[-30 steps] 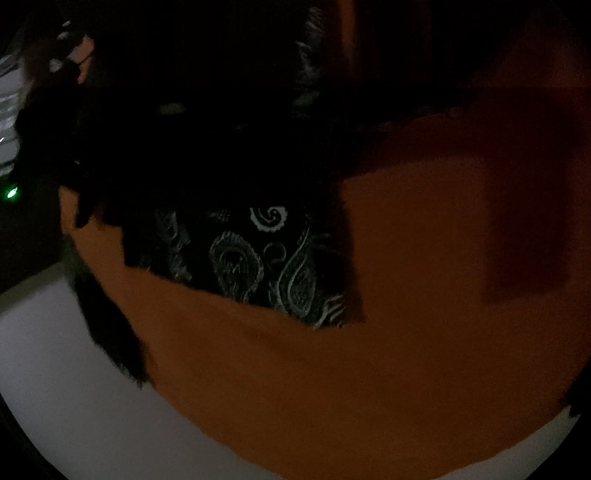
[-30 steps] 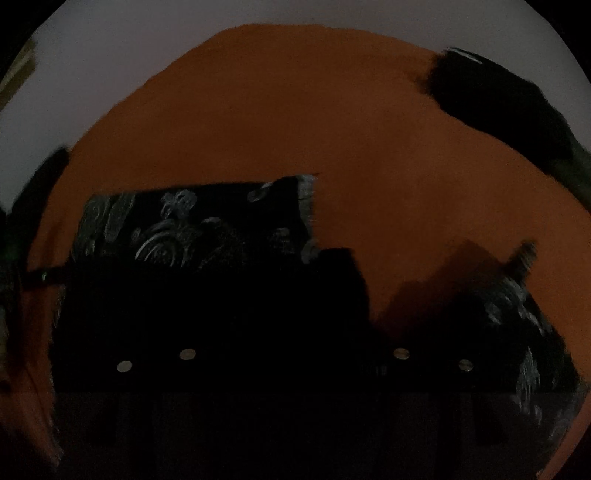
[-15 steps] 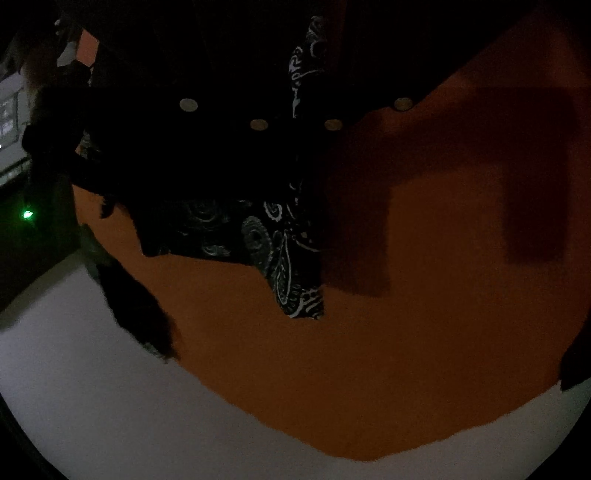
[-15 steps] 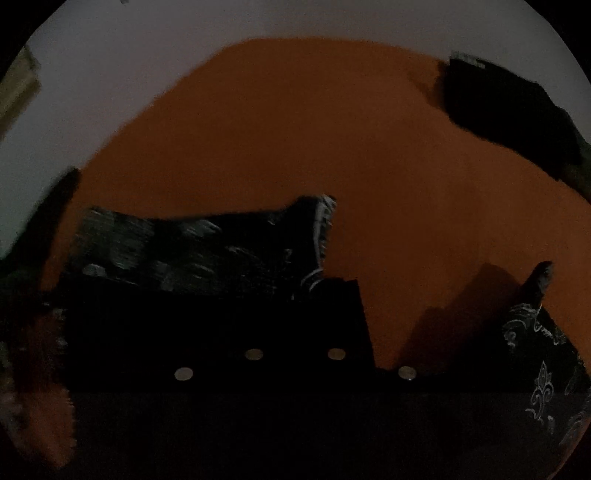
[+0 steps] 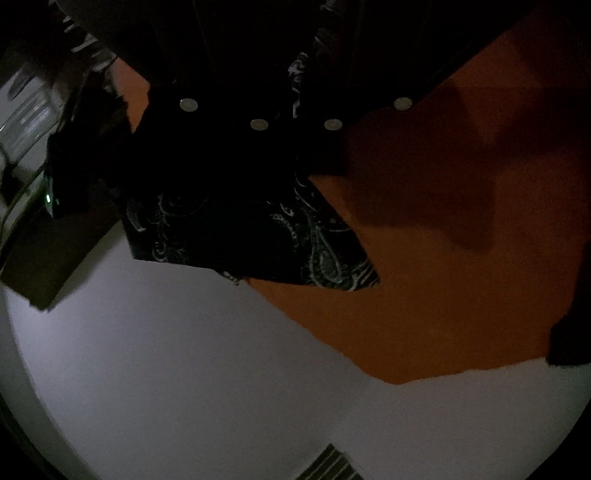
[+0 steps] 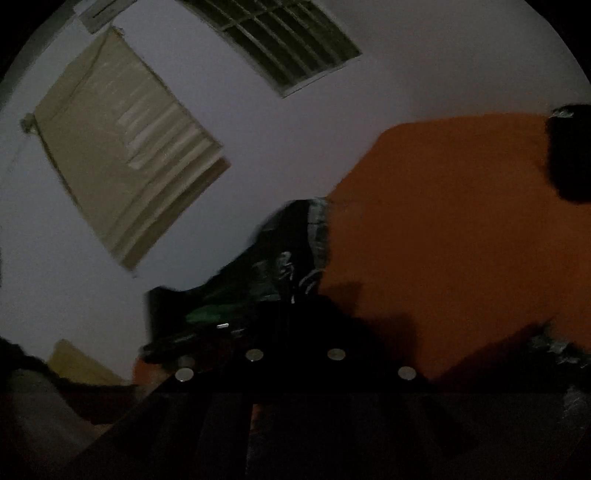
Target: Fold clothes
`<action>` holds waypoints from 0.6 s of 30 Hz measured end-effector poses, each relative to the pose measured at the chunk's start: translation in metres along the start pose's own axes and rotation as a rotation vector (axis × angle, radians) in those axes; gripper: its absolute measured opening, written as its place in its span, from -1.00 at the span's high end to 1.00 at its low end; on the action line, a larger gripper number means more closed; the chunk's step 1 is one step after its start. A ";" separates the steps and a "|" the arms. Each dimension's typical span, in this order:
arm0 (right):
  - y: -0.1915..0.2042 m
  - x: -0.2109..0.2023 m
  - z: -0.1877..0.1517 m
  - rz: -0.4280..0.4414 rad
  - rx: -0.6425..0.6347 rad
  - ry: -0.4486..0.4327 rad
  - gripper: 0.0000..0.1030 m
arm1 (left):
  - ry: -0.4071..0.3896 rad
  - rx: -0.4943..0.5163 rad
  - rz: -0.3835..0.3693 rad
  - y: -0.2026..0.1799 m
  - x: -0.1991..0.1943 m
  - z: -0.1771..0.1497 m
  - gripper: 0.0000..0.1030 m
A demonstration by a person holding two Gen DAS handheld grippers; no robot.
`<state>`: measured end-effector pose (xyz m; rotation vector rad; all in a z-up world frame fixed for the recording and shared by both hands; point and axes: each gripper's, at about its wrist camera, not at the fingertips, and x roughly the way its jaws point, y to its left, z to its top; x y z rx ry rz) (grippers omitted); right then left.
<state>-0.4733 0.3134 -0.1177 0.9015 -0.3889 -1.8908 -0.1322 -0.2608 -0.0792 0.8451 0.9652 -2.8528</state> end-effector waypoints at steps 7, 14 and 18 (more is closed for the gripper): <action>-0.075 0.047 0.023 -0.173 0.102 0.072 0.92 | 0.083 -0.008 0.178 -0.002 0.071 0.018 0.95; -0.136 0.115 0.007 -0.442 0.252 0.227 0.88 | 0.176 0.005 0.261 0.009 0.093 0.027 0.94; -0.142 0.124 -0.003 -0.496 0.298 0.253 0.56 | 0.229 0.016 0.306 0.016 0.104 0.032 0.91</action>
